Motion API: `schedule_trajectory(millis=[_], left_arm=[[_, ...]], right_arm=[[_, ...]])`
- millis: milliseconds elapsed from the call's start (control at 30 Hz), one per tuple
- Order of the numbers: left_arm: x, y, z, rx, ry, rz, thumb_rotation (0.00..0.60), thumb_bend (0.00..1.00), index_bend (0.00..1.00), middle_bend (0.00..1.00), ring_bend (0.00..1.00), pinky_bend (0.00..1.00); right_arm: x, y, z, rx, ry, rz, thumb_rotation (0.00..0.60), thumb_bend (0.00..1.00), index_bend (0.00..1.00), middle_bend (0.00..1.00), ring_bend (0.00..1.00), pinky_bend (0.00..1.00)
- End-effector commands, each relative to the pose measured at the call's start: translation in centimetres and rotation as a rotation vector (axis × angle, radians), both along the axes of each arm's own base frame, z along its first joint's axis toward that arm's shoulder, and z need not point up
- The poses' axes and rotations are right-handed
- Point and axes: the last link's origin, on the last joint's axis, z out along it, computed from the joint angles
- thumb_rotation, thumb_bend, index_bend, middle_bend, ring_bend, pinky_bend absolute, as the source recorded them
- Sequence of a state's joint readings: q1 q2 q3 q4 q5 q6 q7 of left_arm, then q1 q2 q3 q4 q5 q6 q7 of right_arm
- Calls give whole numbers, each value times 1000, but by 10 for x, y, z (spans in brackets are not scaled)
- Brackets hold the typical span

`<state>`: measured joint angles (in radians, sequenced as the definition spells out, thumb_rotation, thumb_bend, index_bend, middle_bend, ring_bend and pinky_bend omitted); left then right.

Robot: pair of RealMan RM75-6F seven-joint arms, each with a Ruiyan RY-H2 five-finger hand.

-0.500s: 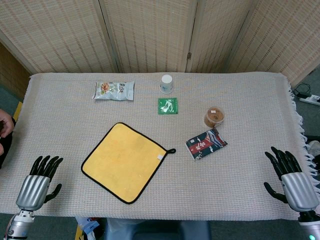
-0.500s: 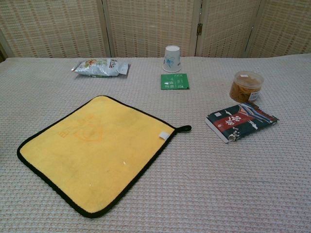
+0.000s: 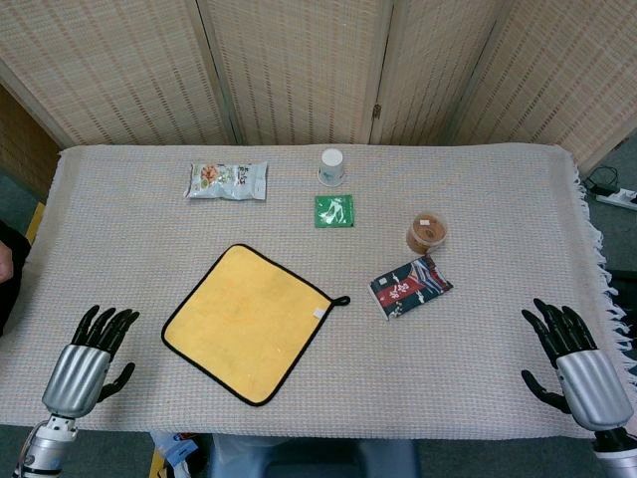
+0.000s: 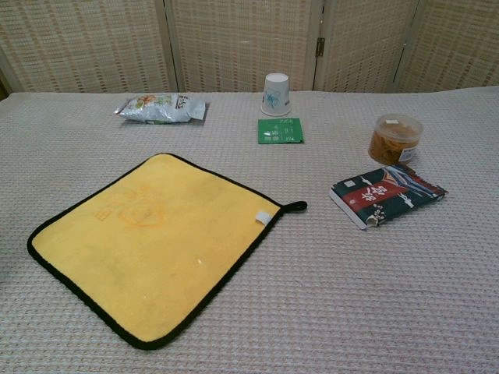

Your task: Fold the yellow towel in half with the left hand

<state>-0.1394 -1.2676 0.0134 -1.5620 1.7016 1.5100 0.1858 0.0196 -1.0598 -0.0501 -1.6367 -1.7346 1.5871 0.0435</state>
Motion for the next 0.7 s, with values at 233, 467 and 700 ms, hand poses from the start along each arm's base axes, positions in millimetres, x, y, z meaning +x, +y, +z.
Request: schedule_trajectory(millis=[233, 467, 700], left_arm=[[40, 58, -22, -159, -192, -92, 600, 384, 311, 1000, 1000, 1000], [58, 113, -41, -206, -271, -42, 600, 396, 384, 1000, 1000, 1000], [64, 171, -61, -283, -319, 71, 600, 429, 383, 1000, 1000, 1000]], right_arm=[[0, -6, -4, 6, 2, -3, 600, 364, 0, 0, 0, 0], [-7, -14, -3, 5, 0, -37, 600, 365, 0, 0, 0, 0], [-16, -22, -2, -1, -5, -77, 600, 365, 0, 0, 0, 0]])
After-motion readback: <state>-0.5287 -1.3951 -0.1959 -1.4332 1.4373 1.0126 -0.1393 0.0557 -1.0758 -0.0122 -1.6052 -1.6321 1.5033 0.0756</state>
